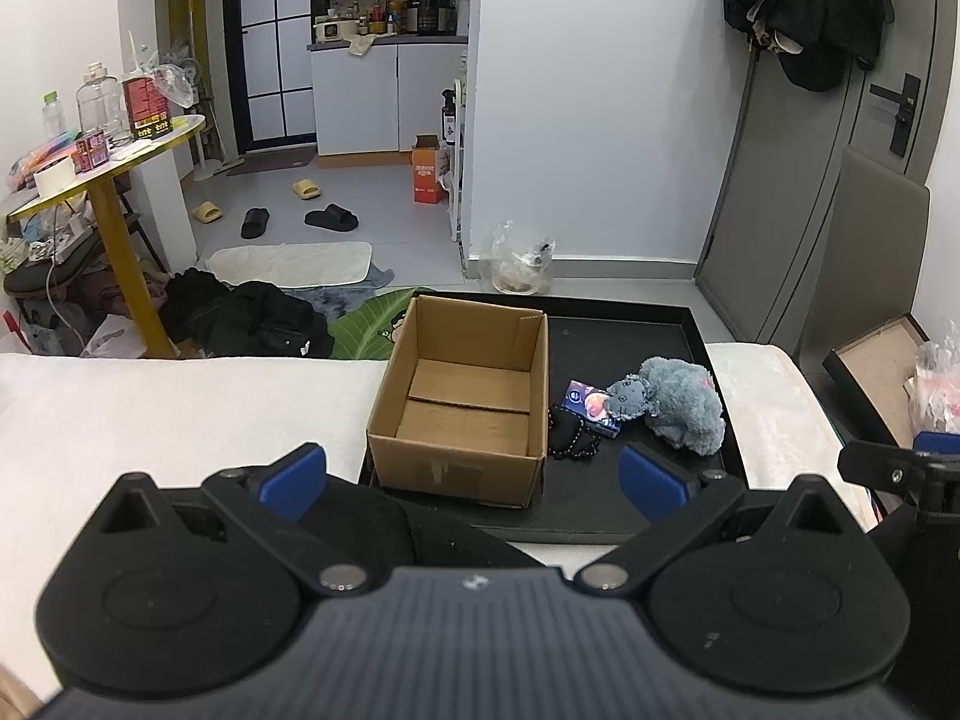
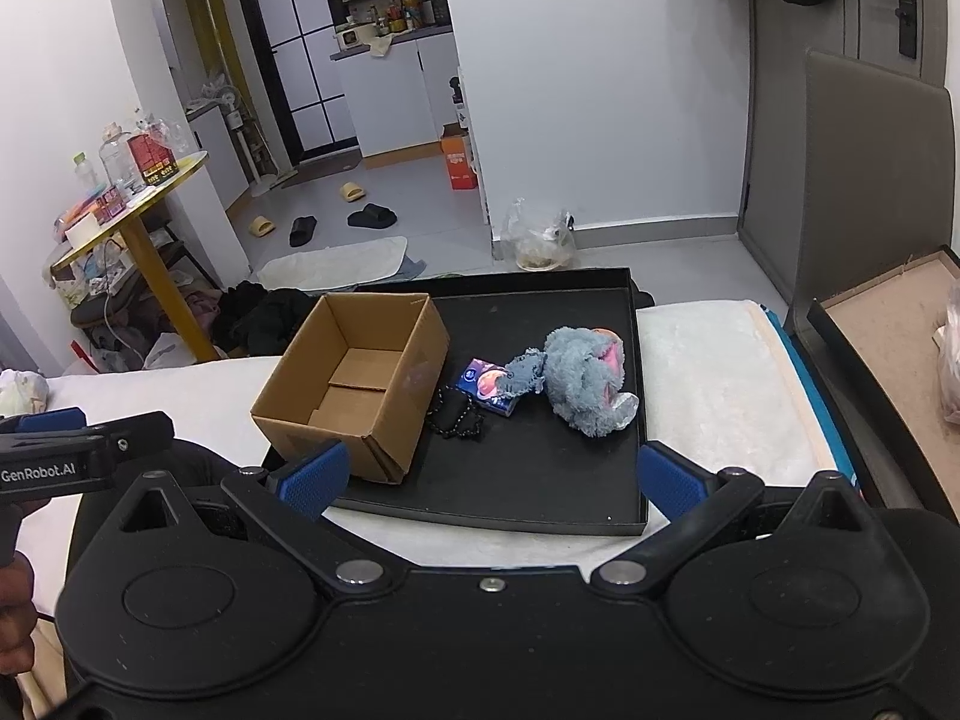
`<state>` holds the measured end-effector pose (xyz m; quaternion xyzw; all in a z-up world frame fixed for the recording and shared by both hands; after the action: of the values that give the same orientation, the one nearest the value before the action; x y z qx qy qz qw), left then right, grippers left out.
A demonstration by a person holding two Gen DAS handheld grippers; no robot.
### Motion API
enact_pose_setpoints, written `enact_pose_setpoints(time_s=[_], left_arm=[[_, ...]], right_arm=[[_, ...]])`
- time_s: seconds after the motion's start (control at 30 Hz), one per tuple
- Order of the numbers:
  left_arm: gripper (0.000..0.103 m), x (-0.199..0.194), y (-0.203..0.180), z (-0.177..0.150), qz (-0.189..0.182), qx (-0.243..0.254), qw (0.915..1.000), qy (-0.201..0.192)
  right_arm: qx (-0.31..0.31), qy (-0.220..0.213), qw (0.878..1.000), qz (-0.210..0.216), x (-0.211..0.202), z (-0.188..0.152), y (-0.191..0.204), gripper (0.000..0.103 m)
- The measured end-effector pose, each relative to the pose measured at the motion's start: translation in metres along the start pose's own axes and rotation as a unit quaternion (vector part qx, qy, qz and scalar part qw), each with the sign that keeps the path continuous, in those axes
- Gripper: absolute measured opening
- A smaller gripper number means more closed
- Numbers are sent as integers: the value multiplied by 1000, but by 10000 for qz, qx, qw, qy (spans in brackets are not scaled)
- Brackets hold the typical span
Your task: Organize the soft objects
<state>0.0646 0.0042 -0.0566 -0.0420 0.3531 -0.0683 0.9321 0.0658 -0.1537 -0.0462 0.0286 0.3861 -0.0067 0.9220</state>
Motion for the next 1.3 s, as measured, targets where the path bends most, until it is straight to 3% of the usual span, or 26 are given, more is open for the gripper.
enact_pose_setpoints(time_s=[0.87,1.3], left_arm=[[103,1,4,0,12,-33,10000,10],[103,26,15,3,55,-45,9998,179]], right_arm=[[-41,71,10000,-22,2,-4,4,103],[23,179,9998,-50,23,-4,5,103]])
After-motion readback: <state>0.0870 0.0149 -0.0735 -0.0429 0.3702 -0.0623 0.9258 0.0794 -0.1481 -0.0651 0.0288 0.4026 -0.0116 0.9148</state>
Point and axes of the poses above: each gripper's, at about its wrist camera, not at the fingertips, and x roughly the way its jaws point, y to its left, z to its top, the point moved 10 cm from there along x, roughly the way its jaws point, and after that the axes turned 9 degrees about -z, right-handed, at the moved point
